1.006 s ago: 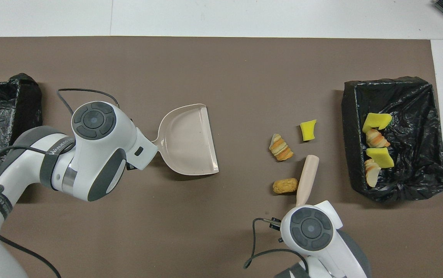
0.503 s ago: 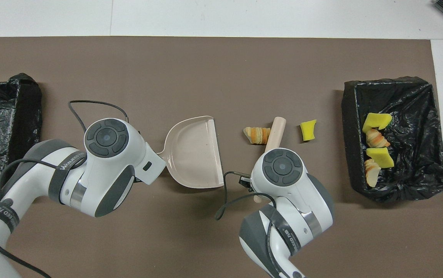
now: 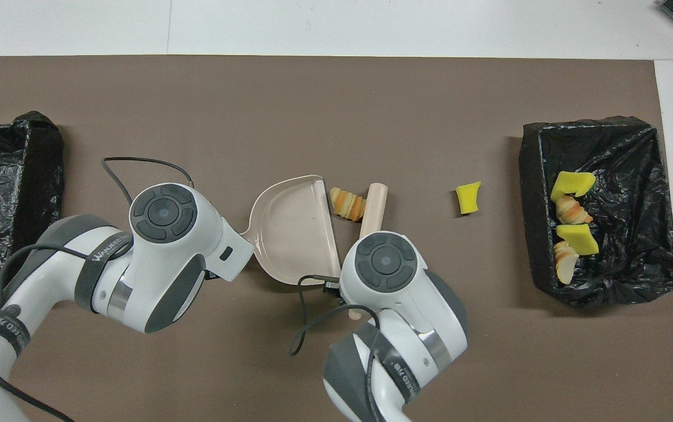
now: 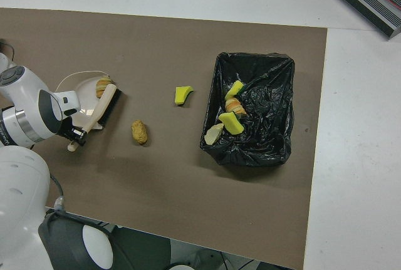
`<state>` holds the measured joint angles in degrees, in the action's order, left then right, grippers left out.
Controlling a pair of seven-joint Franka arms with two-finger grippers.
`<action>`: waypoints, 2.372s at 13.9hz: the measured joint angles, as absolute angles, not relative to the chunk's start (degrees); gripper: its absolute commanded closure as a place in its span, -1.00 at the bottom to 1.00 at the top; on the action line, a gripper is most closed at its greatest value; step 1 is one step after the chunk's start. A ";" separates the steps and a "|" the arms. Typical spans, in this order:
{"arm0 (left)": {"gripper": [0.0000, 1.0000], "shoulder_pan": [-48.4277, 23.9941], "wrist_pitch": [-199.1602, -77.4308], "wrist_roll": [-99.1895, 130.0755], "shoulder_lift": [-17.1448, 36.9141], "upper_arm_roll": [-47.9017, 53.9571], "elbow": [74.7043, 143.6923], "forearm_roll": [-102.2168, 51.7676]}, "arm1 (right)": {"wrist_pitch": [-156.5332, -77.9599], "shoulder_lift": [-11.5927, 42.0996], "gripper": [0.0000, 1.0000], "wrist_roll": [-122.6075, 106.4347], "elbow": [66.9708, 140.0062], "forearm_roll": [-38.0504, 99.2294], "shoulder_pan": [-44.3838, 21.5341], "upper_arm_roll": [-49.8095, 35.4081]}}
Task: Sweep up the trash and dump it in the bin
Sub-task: 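Sweep the snacks toward the dustpan held by the left gripper, then sweep the remaining snack into the dustpan with the right gripper's brush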
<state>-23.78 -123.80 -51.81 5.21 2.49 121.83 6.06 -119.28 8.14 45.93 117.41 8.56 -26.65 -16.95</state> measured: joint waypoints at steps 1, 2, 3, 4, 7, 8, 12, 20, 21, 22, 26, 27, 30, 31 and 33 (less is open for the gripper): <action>1.00 -23.80 -124.54 -51.68 5.30 2.50 121.98 6.06 | -119.28 7.85 1.00 45.17 117.40 9.75 -27.02 -17.80; 1.00 -23.80 -125.17 -51.67 5.39 2.47 122.06 6.06 | -119.28 7.52 1.00 44.89 117.36 10.31 -27.54 -18.37; 1.00 -23.80 -125.81 -51.67 5.46 2.43 122.15 6.06 | -119.28 7.11 1.00 44.88 117.30 10.40 -28.16 -18.59; 1.00 -23.80 -126.48 -51.67 5.51 2.40 122.26 6.06 | -119.14 6.62 1.00 44.88 117.23 10.42 -28.57 -18.65; 1.00 -23.73 -127.49 -51.67 5.67 2.21 122.22 6.06 | -116.09 3.97 1.00 43.80 117.01 10.81 -28.17 -18.62; 1.00 -23.66 -127.49 -51.68 5.82 1.96 121.90 6.07 | -115.28 3.19 1.00 42.81 117.01 11.40 -27.72 -18.53; 1.00 -23.56 -124.62 -53.17 5.73 1.35 120.24 6.36 | -114.84 2.42 1.00 40.99 116.84 12.24 -26.12 -18.27; 1.00 -25.12 -120.95 -53.54 3.94 1.97 121.12 7.76 | -103.32 -5.71 1.00 39.92 119.15 11.34 -22.76 -17.52; 1.00 -25.47 -120.58 -53.54 3.62 2.03 121.31 7.82 | -103.18 -6.47 1.00 39.92 120.84 10.28 -21.79 -17.44; 1.00 -25.87 -120.34 -53.45 3.29 2.03 121.61 7.84 | -102.98 -7.29 1.00 39.91 122.93 9.31 -20.33 -17.39; 1.00 -27.26 -120.34 -51.41 2.34 2.18 122.87 7.85 | -102.97 -11.14 1.00 34.21 131.10 6.05 -14.57 -17.18; 1.00 -27.68 -120.34 -50.89 2.04 2.18 123.35 7.85 | -103.00 -11.97 1.00 32.67 132.41 4.72 -13.24 -17.14; 1.00 -28.60 -120.46 -49.87 0.63 2.23 125.60 7.85 | -103.34 -13.70 1.00 30.74 134.94 2.16 -11.73 -17.09; 1.00 -28.96 -120.49 -49.75 -0.01 2.20 126.53 7.85 | -104.05 -14.46 1.00 29.79 136.20 1.97 -11.65 -17.09; 1.00 -29.68 -120.54 -48.88 -1.15 2.21 127.99 7.85 | -105.03 -16.63 1.00 27.45 139.48 1.90 -11.71 -17.30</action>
